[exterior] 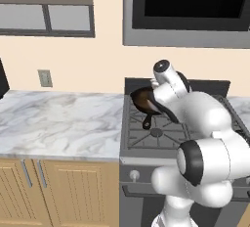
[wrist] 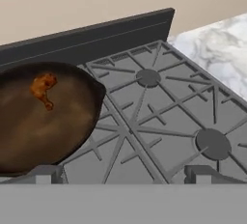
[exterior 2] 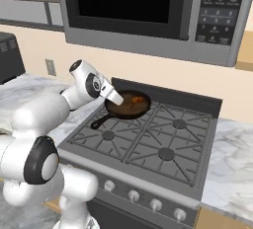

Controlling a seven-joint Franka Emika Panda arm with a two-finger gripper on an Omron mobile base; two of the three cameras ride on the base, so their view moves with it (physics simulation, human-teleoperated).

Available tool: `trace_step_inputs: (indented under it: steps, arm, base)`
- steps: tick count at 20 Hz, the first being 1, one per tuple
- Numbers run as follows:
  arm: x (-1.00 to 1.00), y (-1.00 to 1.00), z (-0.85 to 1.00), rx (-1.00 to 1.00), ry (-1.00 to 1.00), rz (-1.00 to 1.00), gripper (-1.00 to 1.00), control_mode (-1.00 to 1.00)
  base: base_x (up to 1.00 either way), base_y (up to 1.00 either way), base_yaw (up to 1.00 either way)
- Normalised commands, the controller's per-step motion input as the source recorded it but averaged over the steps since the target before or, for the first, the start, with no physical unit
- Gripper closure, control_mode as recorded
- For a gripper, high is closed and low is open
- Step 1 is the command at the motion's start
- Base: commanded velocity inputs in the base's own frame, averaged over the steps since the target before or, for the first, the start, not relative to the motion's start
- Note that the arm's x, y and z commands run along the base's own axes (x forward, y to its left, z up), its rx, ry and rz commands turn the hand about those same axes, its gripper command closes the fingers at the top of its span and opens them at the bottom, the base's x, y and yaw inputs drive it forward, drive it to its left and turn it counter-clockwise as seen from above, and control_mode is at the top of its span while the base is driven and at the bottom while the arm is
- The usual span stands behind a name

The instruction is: Take the chicken drumsticks from the pan and place one on each plate on the dining counter.

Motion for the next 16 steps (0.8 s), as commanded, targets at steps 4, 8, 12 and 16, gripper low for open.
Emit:
trace_step_inputs:
  steps: [4,8,12,16]
  arm:
    - [0.5,0.11,-0.49,0.0,0.01,0.0,-1.0,-1.0]
    - [0.53,0.0,-0.64,0.0,0.0,0.0,-1.0,-1.0]
    - [0.57,0.0,-0.56,0.03,0.0,0.0,-1.0,-1.0]
    - [0.55,-0.03,-0.09,0.05,-0.05,0.0,-1.0,-1.0]
  base:
    - [0.0,0.0,0.0]
    - [0.0,0.0,0.0]
    - [0.0,0.0,0.0]
    - [0.0,0.0,0.0]
